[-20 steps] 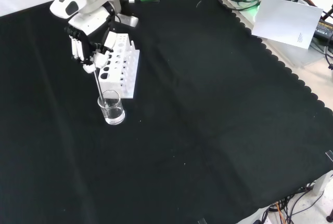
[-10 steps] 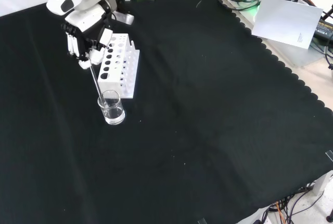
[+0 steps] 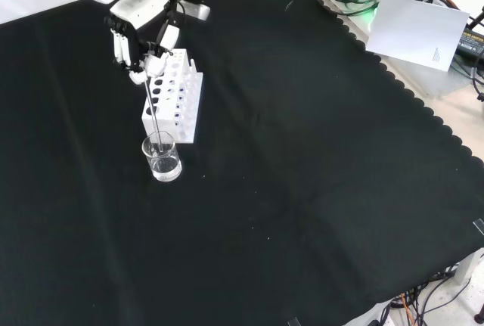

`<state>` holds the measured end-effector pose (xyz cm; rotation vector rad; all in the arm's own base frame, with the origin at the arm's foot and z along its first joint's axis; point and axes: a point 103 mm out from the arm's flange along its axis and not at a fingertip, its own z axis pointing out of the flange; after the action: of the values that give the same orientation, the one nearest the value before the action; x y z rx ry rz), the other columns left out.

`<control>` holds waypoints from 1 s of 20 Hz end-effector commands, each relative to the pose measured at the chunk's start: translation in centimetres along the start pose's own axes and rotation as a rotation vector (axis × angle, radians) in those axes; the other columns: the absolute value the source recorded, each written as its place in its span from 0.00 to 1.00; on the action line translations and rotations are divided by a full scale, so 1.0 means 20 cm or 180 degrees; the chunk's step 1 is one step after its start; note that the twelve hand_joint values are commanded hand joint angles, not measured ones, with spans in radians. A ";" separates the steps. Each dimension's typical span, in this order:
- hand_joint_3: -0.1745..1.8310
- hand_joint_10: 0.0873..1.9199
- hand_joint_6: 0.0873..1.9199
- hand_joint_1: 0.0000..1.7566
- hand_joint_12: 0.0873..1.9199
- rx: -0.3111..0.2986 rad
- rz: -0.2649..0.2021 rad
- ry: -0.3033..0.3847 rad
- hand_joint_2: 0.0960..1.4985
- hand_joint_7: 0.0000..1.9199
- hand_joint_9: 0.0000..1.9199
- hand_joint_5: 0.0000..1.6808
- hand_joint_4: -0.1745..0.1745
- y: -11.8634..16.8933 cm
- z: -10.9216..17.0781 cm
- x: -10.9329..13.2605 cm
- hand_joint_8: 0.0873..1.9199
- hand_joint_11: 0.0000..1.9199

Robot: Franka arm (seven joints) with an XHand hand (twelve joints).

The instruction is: Stir in the beaker to the left of the white test tube rack with the glass rod.

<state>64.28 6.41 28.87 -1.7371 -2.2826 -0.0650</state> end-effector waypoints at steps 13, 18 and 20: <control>0.00 0.39 0.03 0.74 0.34 0.0016 -0.0132 0.0051 0.73 0.60 0.91 0.78 0.00 0.19 0.10 0.06 0.53 0.91; 0.00 0.39 0.03 0.74 0.34 0.0077 -0.0020 0.0123 0.73 0.60 0.91 0.78 0.00 0.14 0.05 -0.03 0.53 0.91; 0.00 0.39 0.03 0.74 0.34 0.0030 0.0008 0.0087 0.73 0.60 0.91 0.78 0.00 0.09 0.04 -0.05 0.53 0.91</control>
<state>67.09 8.51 26.96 -1.6875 -2.2955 -0.0795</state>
